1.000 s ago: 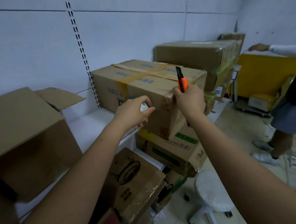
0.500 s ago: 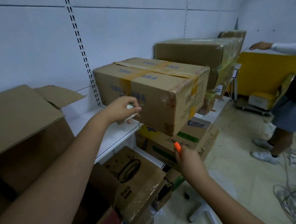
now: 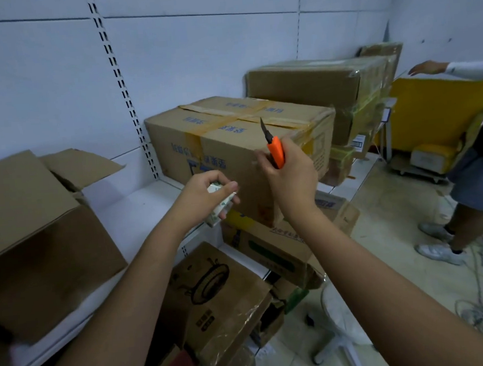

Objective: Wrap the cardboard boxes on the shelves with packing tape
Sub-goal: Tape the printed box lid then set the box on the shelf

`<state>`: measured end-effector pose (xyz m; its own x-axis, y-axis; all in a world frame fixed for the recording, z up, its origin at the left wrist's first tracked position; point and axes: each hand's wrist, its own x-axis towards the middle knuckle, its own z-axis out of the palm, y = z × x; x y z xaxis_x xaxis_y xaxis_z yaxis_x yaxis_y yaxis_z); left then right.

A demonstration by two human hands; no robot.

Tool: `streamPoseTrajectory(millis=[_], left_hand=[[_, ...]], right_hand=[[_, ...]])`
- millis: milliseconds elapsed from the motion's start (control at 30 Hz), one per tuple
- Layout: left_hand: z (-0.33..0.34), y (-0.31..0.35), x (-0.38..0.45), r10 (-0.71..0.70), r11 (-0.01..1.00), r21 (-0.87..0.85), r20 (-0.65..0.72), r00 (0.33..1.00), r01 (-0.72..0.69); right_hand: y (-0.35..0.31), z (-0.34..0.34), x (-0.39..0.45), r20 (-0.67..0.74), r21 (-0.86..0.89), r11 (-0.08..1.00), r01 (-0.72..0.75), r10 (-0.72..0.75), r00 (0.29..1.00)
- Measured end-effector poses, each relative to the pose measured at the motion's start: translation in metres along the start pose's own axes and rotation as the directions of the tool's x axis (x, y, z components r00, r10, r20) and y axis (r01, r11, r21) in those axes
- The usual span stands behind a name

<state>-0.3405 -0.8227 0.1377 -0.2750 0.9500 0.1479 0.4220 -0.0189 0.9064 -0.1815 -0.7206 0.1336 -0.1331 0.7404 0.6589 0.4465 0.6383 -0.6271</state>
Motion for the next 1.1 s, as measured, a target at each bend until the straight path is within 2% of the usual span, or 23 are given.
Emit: streamPoseTrajectory(millis=[200, 300, 367, 400, 467, 533, 600, 667, 767, 833, 933, 1033, 1100], left_hand=[[0.007, 0.013, -0.015, 0.043, 0.996, -0.074, -0.186, 0.982, -0.058], [0.014, 0.026, -0.019, 0.046, 0.992, -0.106, -0.233, 0.971, -0.072], [0.018, 0.039, -0.019, 0.054, 0.992, -0.103, -0.204, 0.977, -0.076], [0.021, 0.046, -0.019, 0.057, 0.991, -0.106, -0.192, 0.980, -0.078], [0.029, 0.062, -0.017, 0.064, 0.988, -0.122, -0.205, 0.977, -0.091], [0.038, 0.077, -0.015, 0.057, 0.991, -0.102, -0.265, 0.963, -0.086], [0.045, 0.089, -0.013, 0.005, 1.000, -0.013, -0.344, 0.939, -0.010], [0.052, 0.090, -0.011, -0.036, 0.993, 0.081, -0.487, 0.873, 0.086], [0.072, 0.084, -0.010, -0.017, 0.978, 0.130, -0.722, 0.691, 0.160], [0.092, 0.080, -0.008, 0.005, 0.974, 0.135, -0.821, 0.571, 0.185], [0.124, 0.080, -0.002, 0.136, 0.913, 0.279, -0.897, 0.422, 0.298], [0.155, 0.087, 0.006, 0.193, 0.863, 0.329, -0.916, 0.353, 0.382], [0.170, 0.086, 0.010, 0.190, 0.843, 0.319, -0.930, 0.315, 0.433]], right_hand=[[0.001, 0.003, -0.001, 0.021, -0.040, 0.999, 0.014, -0.014, 1.000], [0.002, 0.004, -0.005, 0.102, -0.028, 1.000, -0.007, 0.009, 0.995], [0.008, -0.004, -0.001, 0.214, 0.083, 0.996, -0.025, 0.007, 0.977], [0.013, -0.011, 0.004, 0.280, 0.193, 0.979, -0.059, 0.002, 0.960], [0.025, -0.025, 0.013, 0.354, 0.441, 0.882, -0.167, 0.000, 0.935], [0.043, -0.036, 0.026, 0.266, 0.583, 0.776, -0.240, 0.097, 0.959], [0.071, -0.041, 0.049, 0.133, 0.572, 0.766, -0.293, 0.266, 0.955], [0.104, -0.044, 0.080, 0.041, 0.498, 0.797, -0.342, 0.372, 0.927], [0.149, -0.044, 0.119, -0.070, 0.441, 0.834, -0.333, 0.402, 0.913], [0.164, -0.039, 0.135, -0.070, 0.444, 0.845, -0.298, 0.365, 0.928], [0.174, -0.026, 0.148, -0.025, 0.468, 0.845, -0.259, 0.306, 0.952], [0.183, -0.020, 0.163, 0.008, 0.495, 0.831, -0.254, 0.288, 0.958], [0.191, -0.019, 0.172, 0.059, 0.498, 0.838, -0.222, 0.223, 0.973]])
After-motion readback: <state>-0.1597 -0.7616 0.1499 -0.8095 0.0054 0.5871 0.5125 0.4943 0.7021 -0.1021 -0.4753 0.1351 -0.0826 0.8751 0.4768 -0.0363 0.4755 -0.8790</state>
